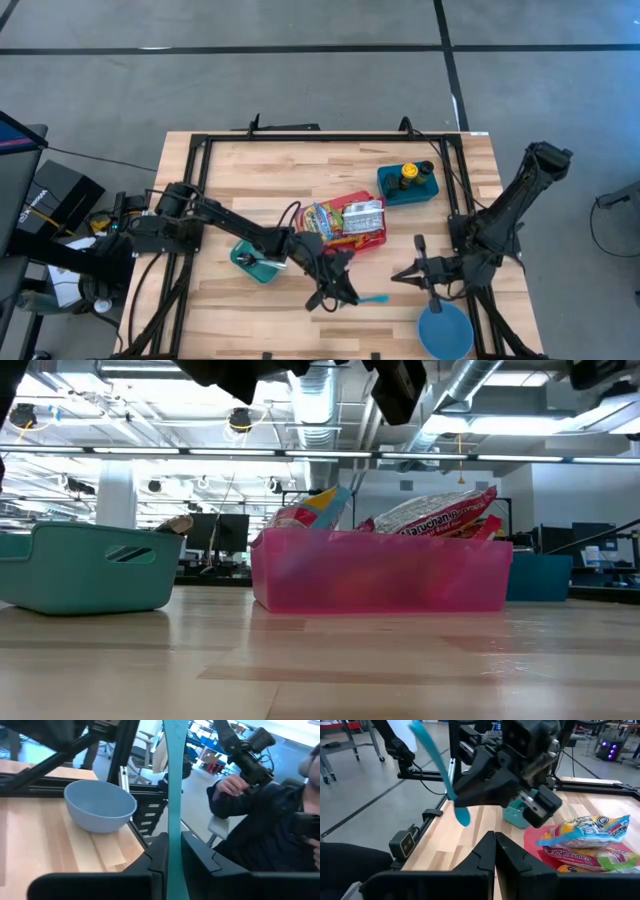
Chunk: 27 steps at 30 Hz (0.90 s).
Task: Pick & Place Food Item
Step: Put the blue baby spoon into the green bin
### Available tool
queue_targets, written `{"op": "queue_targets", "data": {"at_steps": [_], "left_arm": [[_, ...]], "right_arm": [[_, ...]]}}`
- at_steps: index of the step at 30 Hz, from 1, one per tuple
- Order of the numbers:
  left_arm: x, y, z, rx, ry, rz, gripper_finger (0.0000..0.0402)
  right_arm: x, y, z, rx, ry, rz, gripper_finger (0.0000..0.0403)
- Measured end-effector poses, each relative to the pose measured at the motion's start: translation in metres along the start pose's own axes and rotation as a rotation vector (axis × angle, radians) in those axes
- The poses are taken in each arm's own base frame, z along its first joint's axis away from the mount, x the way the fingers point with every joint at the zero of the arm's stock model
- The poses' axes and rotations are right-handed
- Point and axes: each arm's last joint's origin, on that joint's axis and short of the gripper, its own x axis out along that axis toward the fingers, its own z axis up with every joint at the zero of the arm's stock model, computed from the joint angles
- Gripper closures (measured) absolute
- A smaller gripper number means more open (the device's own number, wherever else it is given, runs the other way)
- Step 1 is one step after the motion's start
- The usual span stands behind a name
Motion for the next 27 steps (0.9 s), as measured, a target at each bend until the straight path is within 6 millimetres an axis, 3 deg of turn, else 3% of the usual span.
{"op": "queue_targets", "data": {"at_steps": [13, 27], "left_arm": [[0.000, -0.002, 0.001, 0.005, -0.006, -0.024, 0.0370], [0.000, -0.002, 0.001, -0.044, -0.006, -0.024, 0.0374]], "right_arm": [[0.012, -0.011, 0.011, 0.046, -0.060, 0.082, 0.0392], [0.012, -0.010, 0.020, -0.141, -0.144, 0.133, 0.0269]]}}
